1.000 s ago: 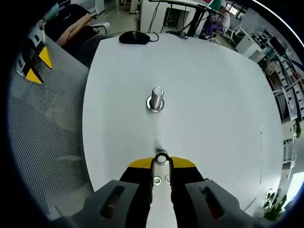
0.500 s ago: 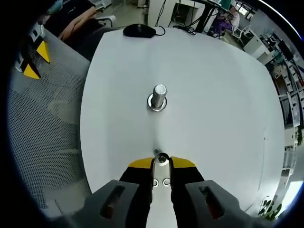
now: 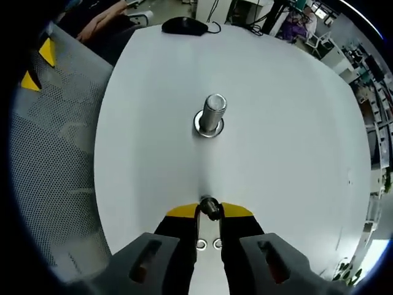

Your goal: Place the washer onto the threaded stud by aligning its center hole with the stud, sliding it down to the base, and recovering from edge contact or off-axis alignment until the washer reaches the visible bottom stop.

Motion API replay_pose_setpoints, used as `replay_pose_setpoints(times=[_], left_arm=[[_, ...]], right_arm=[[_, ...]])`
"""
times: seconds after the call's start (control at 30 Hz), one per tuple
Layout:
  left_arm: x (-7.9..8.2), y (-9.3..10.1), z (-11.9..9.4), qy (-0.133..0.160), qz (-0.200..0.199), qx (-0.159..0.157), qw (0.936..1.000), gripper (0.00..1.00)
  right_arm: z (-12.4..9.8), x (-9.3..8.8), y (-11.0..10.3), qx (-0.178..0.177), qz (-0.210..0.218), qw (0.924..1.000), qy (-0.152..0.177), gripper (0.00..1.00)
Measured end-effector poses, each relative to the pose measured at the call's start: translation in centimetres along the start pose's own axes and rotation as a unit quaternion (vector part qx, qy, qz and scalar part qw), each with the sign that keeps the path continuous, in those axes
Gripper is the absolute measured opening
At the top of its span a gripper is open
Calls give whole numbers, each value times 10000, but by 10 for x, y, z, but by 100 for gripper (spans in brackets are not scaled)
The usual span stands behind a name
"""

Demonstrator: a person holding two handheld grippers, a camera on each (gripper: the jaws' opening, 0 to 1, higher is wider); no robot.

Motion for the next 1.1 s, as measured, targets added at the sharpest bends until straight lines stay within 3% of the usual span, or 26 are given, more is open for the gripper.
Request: replay_pose_setpoints(times=[0.33, 0.4, 0.57, 0.73, 1.1], left_arm=[[0, 0, 0, -8, -15, -4, 10000, 16], [0, 0, 0, -3, -13, -2, 10000, 16], [0, 0, 0, -6, -29, 13, 10000, 16], [0, -1, -1, -4, -33, 23, 10000, 16], [1, 0, -1, 6, -6, 42, 10000, 17]], right_arm=[[15, -6, -4, 102, 151, 9998, -30, 15], [11, -6, -10, 108, 93, 9998, 141, 21], [12, -5, -4, 152, 631, 9972, 367, 28], [1, -19, -10, 88, 820, 9960, 335, 33], [-8, -64, -20, 154, 1391, 9901, 56, 30]])
Point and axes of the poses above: the point that each gripper's makers call its tool centre point, and the gripper's own axes: z roughly forward along the fingers, y roughly to its right, x roughly out of its top, the point moved 5 cm from there along -z, roughly backward along the fingers, and after that the axes turned 10 degrees about -x, right-handed, at the moved point
